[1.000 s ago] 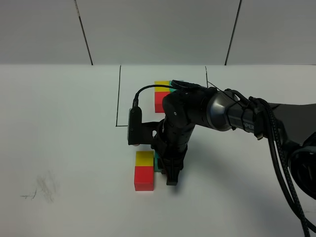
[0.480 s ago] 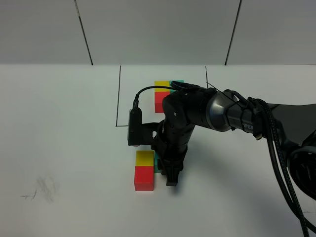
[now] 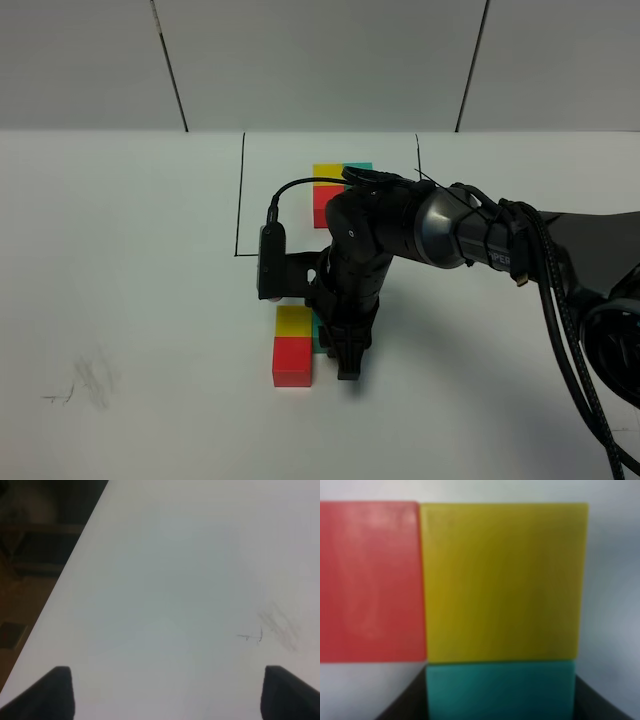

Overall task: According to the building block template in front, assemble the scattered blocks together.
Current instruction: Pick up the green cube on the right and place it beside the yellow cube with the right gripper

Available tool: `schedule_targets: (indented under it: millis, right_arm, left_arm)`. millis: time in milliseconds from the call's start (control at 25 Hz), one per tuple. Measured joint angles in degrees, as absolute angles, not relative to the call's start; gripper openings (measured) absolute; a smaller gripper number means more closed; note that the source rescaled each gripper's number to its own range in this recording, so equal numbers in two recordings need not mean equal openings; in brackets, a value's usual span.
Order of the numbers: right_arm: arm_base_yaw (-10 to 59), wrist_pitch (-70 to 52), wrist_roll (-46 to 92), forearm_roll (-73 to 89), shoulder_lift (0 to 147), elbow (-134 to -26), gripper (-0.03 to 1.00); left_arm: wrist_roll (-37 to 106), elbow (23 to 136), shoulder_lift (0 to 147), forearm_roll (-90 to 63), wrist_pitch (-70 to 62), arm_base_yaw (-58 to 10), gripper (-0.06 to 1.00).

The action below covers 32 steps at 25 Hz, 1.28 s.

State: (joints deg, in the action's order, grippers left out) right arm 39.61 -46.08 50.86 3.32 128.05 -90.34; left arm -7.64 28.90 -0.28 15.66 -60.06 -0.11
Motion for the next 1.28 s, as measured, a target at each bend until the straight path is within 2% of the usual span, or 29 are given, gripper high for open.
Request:
schedule_targets:
  millis: [560, 640, 800, 880, 1080, 1280]
  right_arm:
    - [39.6, -47.2, 50.8, 3.3, 128.0, -90.4, 0.46]
    - [39.6, -47.6, 50.8, 3.3, 128.0, -90.4, 0.52]
    - [39.6, -48.1, 50.8, 3.2, 128.0, -90.4, 0.85]
    - [39.7, -47.9, 50.8, 3.1, 128.0, -90.4, 0.95]
    - [39.7, -50.1, 47.9, 0.0, 125.8, -90.4, 0.99]
    - [39.7, -60.1, 41.7, -5.3, 119.4, -90.4, 1.00]
  left_arm:
    - [-7.6, 28.9, -0.3, 15.7, -60.1, -0.1, 0.82]
    - [-7.6, 28.9, -0.3, 15.7, -60.1, -0.1, 0.82]
    - [-7.6, 28.9, -0.3, 15.6, -60.1, -0.1, 0.82]
    - [-7.6, 28.9, -0.3, 15.6, -60.1, -0.1, 0.82]
    - [-7.6, 28.9, -0.3, 15.6, -60.1, -0.1, 0.82]
    - [-7.6, 28.9, -0.3, 15.6, -60.1, -0.1, 0.82]
